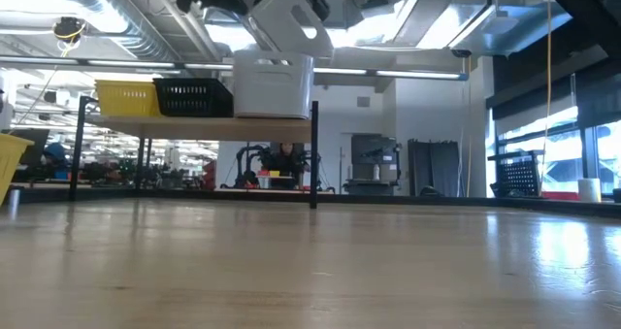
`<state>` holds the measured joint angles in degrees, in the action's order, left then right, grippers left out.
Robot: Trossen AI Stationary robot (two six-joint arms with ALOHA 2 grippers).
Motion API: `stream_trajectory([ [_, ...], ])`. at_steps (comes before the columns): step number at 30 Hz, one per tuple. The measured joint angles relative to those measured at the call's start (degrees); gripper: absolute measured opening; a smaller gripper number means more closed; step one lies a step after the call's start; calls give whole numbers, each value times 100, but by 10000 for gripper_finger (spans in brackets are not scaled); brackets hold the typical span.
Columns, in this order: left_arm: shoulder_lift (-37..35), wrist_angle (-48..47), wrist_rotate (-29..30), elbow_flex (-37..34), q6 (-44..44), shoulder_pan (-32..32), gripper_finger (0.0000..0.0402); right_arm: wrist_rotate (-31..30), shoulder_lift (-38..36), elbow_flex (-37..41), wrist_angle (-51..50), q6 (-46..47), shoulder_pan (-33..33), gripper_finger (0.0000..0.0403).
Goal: Stack baskets on shelf by color
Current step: Stack the gray bin on top of the other gray bin on the shelf
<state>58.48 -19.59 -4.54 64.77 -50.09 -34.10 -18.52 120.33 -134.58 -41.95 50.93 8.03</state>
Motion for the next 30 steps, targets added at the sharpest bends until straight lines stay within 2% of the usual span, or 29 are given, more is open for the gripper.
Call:
stream_trajectory([
  [7, 39, 2, -163, 0, 0, -103, 66, 46, 0, 0, -18, -24, 2, 4],
  [20, 50, -7, -401, 0, -3, -103, 66, 45, -2, 0, 19, -214, 0, 48],
  [25, 171, -11, -395, 0, -2, -121, 66, -397, -2, 0, 10, -262, -2, 50],
  [30, 185, -30, -404, 0, -2, -201, 66, -427, -2, 0, 17, -641, 0, 50],
])
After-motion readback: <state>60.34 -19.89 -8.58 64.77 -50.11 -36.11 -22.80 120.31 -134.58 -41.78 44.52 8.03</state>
